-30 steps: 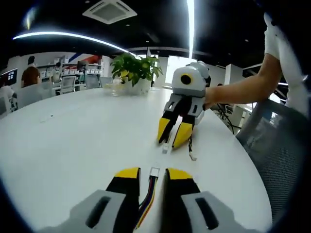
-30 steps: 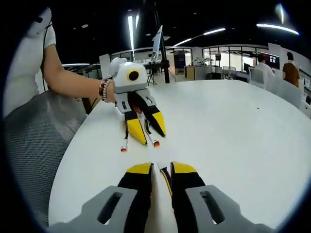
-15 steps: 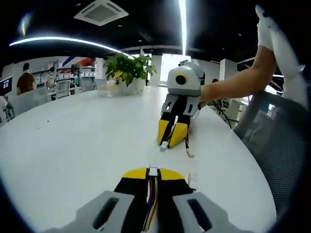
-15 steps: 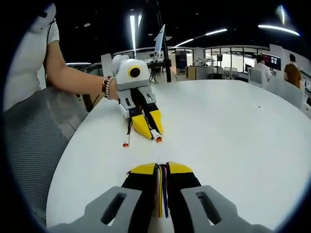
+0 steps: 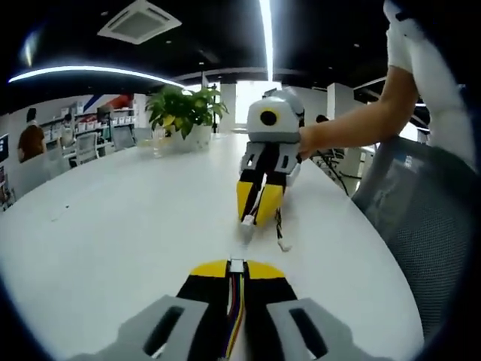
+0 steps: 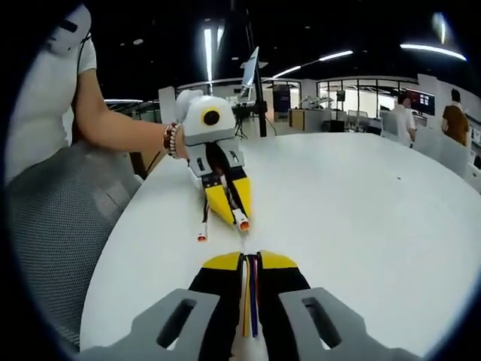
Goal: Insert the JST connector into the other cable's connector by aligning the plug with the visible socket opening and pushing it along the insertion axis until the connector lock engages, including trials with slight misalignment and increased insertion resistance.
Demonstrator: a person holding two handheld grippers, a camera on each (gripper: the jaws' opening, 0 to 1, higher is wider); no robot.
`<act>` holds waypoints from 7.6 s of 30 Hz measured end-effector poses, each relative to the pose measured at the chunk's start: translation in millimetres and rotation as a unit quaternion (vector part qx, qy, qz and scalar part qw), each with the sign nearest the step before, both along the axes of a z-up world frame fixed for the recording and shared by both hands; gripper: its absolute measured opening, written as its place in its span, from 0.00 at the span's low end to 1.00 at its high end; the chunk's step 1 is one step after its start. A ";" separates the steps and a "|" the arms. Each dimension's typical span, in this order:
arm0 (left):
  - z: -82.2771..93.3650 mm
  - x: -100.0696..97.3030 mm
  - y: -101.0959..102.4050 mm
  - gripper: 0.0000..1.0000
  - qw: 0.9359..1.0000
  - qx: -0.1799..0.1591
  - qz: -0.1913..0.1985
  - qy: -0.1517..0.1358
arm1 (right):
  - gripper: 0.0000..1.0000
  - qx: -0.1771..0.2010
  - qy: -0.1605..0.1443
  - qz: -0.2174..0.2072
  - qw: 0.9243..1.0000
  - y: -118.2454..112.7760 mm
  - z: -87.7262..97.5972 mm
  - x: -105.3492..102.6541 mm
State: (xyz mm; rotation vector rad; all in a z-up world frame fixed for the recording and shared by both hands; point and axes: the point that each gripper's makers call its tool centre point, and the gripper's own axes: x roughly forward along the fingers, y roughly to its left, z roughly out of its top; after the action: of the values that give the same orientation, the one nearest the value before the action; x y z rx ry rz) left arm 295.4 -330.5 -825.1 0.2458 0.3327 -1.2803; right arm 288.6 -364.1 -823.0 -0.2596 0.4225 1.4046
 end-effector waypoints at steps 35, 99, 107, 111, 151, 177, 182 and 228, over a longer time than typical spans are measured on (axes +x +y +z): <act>6.2 -18.0 -11.8 0.00 0.998 0.009 -0.061 -0.014 | 0.04 -0.035 -0.026 0.066 0.997 11.7 0.8 -17.4; 3.6 -23.1 -13.5 0.00 0.997 0.014 -0.070 -0.007 | 0.04 -0.087 -0.052 0.095 0.990 11.1 -4.2 -22.0; 2.7 -22.8 -15.1 0.00 0.997 0.018 -0.073 -0.008 | 0.04 -0.104 -0.057 0.100 0.988 10.6 -6.3 -22.7; -0.2 -24.6 -15.1 0.00 0.997 0.022 -0.076 -0.006 | 0.04 -0.114 -0.057 0.105 0.986 10.8 -9.8 -24.9; 25.9 -18.8 -25.9 0.00 0.997 -0.041 -0.065 -0.006 | 0.03 -0.075 -0.057 0.093 0.991 20.5 3.9 -21.9; 20.3 2.5 -17.1 0.00 0.999 -0.009 -0.007 -0.035 | 0.04 -0.084 -0.106 0.043 0.990 17.6 7.5 5.0; 5.0 14.9 -15.8 0.01 0.998 0.024 0.026 -0.047 | 0.04 -0.091 -0.119 0.015 0.989 18.4 -5.1 17.1; 53.0 36.2 24.5 0.23 0.989 -0.038 0.141 0.005 | 0.09 0.023 -0.135 -0.143 0.980 -17.3 76.5 62.6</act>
State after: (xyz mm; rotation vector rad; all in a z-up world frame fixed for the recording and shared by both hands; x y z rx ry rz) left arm 331.6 -306.0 -772.0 0.1222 0.3153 -1.0128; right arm 351.3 -381.3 -746.5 -0.3328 0.1932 1.0784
